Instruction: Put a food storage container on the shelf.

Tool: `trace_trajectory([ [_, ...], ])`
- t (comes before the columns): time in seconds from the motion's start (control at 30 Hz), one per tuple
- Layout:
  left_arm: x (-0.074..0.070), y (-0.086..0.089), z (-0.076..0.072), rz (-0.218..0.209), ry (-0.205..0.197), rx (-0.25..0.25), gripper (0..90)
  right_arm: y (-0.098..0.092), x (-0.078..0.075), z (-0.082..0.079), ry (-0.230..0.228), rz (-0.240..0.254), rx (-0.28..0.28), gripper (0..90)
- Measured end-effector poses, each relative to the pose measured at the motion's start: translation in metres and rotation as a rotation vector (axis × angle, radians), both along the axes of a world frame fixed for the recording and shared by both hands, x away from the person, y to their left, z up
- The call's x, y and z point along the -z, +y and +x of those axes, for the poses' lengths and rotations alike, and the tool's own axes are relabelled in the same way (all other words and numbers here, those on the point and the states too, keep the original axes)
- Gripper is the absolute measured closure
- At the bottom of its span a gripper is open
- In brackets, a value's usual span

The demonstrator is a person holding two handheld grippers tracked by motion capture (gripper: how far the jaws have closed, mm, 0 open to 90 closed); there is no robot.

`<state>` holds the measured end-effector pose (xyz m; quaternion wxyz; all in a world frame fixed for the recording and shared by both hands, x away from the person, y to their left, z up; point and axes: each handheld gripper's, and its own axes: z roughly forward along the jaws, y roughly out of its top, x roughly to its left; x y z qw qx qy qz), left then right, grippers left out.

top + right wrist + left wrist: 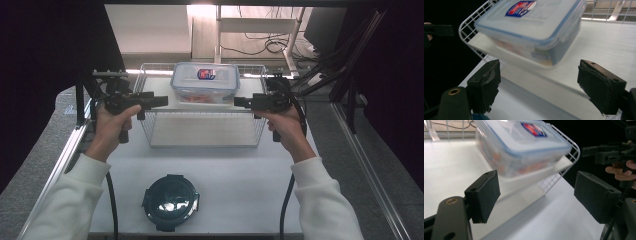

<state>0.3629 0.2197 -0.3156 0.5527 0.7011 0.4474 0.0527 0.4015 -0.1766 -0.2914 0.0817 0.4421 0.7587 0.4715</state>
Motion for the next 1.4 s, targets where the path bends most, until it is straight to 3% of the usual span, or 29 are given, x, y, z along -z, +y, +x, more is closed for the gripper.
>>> trace_trajectory([
  [0.1, 0.009, 0.0, -0.015, 0.063, -0.016, -0.002, 20.5, -0.004, 0.006, -0.009, -0.016, 0.001, -0.016, 20.3],
  [0.27, 0.025, 0.0, -0.039, 0.124, -0.036, -0.007, 21.3, -0.015, 0.022, -0.032, -0.051, -0.003, -0.033, 21.7],
  [0.37, 0.037, -0.004, -0.054, 0.189, -0.036, -0.013, 21.5, -0.022, 0.034, -0.046, -0.066, 0.008, -0.044, 22.2],
  [0.53, 0.06, -0.01, -0.072, 0.232, -0.021, 0.023, 21.6, -0.032, 0.056, -0.066, -0.075, 0.019, -0.052, 22.8],
  [0.67, 0.077, -0.011, -0.085, 0.222, 0.0, 0.038, 21.7, -0.039, 0.074, -0.081, -0.074, 0.006, -0.05, 23.0],
  [0.77, 0.091, -0.008, -0.095, 0.183, 0.023, 0.052, 21.7, -0.043, 0.086, -0.091, -0.072, -0.002, -0.049, 23.1],
  [0.9, 0.107, -0.004, -0.107, 0.195, 0.033, 0.027, 22.0, -0.046, 0.11, -0.106, -0.067, -0.051, -0.06, 23.6],
  [0.97, 0.112, -0.002, -0.109, 0.212, 0.046, 0.024, 22.3, -0.046, 0.114, -0.109, -0.061, -0.055, -0.064, 23.6],
  [1.23, 0.119, 0.011, -0.12, 0.236, 0.063, -0.019, 25.2, -0.047, 0.142, -0.123, -0.038, -0.078, -0.068, 23.3],
  [1.4, 0.117, 0.012, -0.122, 0.235, 0.058, -0.023, 27.1, -0.049, 0.149, -0.124, -0.021, -0.082, -0.056, 23.3],
])
